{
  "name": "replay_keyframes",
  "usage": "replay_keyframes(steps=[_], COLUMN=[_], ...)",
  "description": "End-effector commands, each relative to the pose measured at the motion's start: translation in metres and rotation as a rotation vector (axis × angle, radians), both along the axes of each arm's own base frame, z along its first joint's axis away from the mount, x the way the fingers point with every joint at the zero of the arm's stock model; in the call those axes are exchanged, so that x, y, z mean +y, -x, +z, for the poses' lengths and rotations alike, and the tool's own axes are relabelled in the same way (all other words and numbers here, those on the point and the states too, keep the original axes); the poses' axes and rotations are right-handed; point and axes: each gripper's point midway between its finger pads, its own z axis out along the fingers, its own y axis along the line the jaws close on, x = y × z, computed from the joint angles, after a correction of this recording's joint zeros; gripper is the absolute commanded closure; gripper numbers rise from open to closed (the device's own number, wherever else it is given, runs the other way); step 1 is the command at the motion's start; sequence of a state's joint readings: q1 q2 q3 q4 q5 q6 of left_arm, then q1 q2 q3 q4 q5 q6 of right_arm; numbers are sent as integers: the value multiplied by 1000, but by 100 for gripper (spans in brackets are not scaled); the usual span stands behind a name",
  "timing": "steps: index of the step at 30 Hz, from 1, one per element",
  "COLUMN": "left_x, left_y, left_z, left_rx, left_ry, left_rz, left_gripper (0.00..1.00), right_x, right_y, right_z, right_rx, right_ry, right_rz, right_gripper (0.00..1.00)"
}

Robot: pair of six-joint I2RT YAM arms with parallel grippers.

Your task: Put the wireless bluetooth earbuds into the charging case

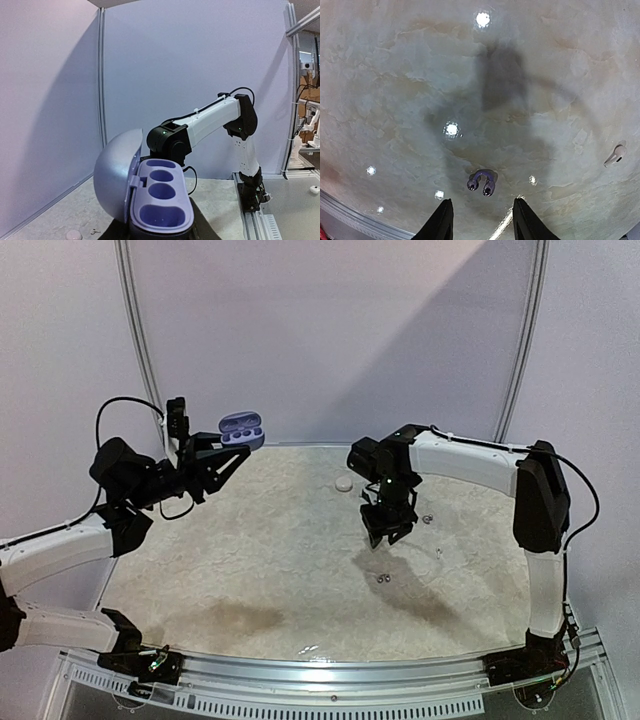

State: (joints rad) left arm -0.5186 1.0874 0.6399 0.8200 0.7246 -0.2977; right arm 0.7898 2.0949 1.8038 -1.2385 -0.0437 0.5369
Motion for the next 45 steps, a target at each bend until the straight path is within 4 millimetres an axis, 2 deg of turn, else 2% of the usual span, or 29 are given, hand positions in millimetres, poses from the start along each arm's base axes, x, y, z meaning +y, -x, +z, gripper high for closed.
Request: replay_keyframes(steps=[1,6,8,10,16,21,27,31,39,45], left_x=[6,8,8,9,11,12,12,12,12,12], left_y=[2,6,8,7,5,4,3,2,2,2], left_z=[-4,-11,-14,-17,-16,-16,-18,-19,-19,-18], left_rx=[-15,-64,-92,-100,-94,-96,-87,-88,-91,-96], left_ry=[-11,-48,-62,-60,-61,-71,-66,-65,-67,-69], left_rz=[31,50,53,64,85,92,92,94,94,95], left_gripper=[100,100,100,100,100,100,100,100,100,100], right_x=[3,-6,-11,-13,-14,-14,-16,-18,-10,-16], right_y=[-4,1,1,2,15,21,30,35,33,41], right_z=[2,-10,-13,-16,-39,-46,-58,-67,-69,-73], right_rx=[-3,32,33,41,109,135,177,196,195,215], right_ry=[-3,57,87,98,105,99,98,102,64,76], right_rz=[-56,-69,-77,-82,-84,-104,-108,-112,-114,-115], right_gripper=[58,58,63,68,72,73,82,83,84,86])
